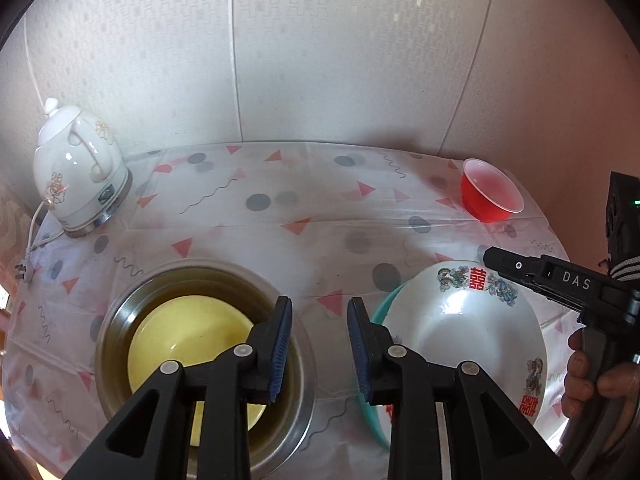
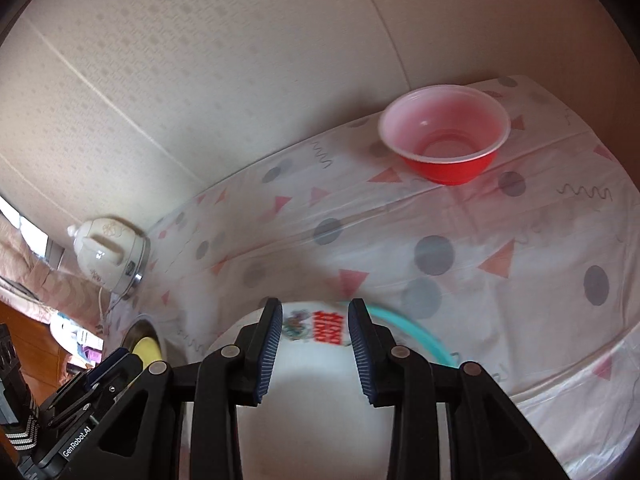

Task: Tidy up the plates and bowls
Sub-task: 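Withdraw the left gripper from the nested bowls, then reach the left gripper to the red plastic bowl and grasp its rim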

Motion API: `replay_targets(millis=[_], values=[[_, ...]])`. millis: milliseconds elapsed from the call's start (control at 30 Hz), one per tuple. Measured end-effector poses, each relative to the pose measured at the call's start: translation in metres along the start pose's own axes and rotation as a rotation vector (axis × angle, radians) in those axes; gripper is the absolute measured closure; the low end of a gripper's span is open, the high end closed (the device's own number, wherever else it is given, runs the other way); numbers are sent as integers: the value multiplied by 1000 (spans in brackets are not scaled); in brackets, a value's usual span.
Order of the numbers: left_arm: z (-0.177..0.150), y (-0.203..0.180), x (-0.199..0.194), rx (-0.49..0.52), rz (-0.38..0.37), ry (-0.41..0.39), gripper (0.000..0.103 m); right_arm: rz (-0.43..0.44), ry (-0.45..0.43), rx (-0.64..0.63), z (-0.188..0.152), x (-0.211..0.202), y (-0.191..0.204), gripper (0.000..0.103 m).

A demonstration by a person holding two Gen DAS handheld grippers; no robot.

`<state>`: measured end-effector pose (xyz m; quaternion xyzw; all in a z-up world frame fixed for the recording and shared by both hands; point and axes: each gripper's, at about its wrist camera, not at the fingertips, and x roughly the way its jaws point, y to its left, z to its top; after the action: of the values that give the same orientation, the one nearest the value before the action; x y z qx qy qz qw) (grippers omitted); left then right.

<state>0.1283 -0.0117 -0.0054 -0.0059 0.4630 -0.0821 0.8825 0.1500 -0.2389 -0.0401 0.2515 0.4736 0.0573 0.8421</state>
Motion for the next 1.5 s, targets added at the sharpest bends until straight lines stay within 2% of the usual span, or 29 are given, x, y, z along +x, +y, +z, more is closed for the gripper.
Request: replay_targets(millis=[167, 233, 467, 633, 733, 900, 1033, 1300, 1367, 1400, 1467, 1500], values=[[15, -22, 21, 6, -16, 38, 74, -62, -49, 96, 24, -10, -46, 69], [19, -31, 31, 4, -51, 61, 74, -85, -67, 133, 34, -11, -62, 69], [37, -66, 54, 59, -103, 61, 74, -150, -116, 228, 74, -8, -102, 69], [53, -80, 69, 44, -144, 62, 73, -176, -111, 276, 98, 4, -121, 69], [60, -85, 78, 19, -171, 65, 68, -185, -93, 267, 106, 15, -123, 69], [65, -93, 88, 18, -189, 66, 65, -197, -37, 221, 111, 35, -116, 85], [68, -89, 94, -2, -201, 74, 61, -154, -1, 139, 105, 43, -96, 90], [73, -68, 104, -97, -222, 91, 57, -66, 94, 12, 90, 65, -55, 90], [74, -66, 105, -107, -216, 92, 57, -44, 101, 0, 88, 67, -49, 85], [75, -65, 106, -107, -209, 91, 59, -33, 96, -1, 88, 67, -48, 78], [77, -65, 109, -102, -201, 92, 60, -17, 74, 9, 86, 60, -46, 75], [78, -65, 110, -99, -200, 92, 63, -12, 60, 15, 86, 56, -47, 74]])
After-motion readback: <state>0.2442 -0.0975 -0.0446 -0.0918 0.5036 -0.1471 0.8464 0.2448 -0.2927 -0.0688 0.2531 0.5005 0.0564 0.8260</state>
